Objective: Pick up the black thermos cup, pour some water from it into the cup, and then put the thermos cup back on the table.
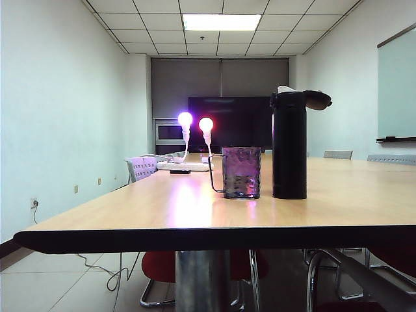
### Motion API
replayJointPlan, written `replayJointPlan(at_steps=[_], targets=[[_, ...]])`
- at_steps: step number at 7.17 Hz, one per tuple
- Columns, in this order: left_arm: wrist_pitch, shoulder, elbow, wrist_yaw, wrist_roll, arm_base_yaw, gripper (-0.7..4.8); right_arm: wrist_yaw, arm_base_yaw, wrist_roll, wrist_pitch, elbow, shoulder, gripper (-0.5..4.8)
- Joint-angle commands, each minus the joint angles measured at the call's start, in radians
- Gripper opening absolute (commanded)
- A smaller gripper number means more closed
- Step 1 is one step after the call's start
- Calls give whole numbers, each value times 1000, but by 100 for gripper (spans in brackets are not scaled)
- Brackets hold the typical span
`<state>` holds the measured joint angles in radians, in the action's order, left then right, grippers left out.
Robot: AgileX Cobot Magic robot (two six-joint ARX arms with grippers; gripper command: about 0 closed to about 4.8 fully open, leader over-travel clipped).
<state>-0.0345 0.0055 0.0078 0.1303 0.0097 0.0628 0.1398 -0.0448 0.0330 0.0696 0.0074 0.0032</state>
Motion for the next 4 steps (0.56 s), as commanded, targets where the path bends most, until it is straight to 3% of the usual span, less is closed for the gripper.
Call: replayJointPlan(at_steps=[1, 4], targets=[[13, 1, -1, 5, 5, 0, 0, -117, 70, -3, 16, 0, 0, -6], [13, 1, -1, 5, 5, 0, 0, -116, 69, -3, 16, 0, 0, -6]])
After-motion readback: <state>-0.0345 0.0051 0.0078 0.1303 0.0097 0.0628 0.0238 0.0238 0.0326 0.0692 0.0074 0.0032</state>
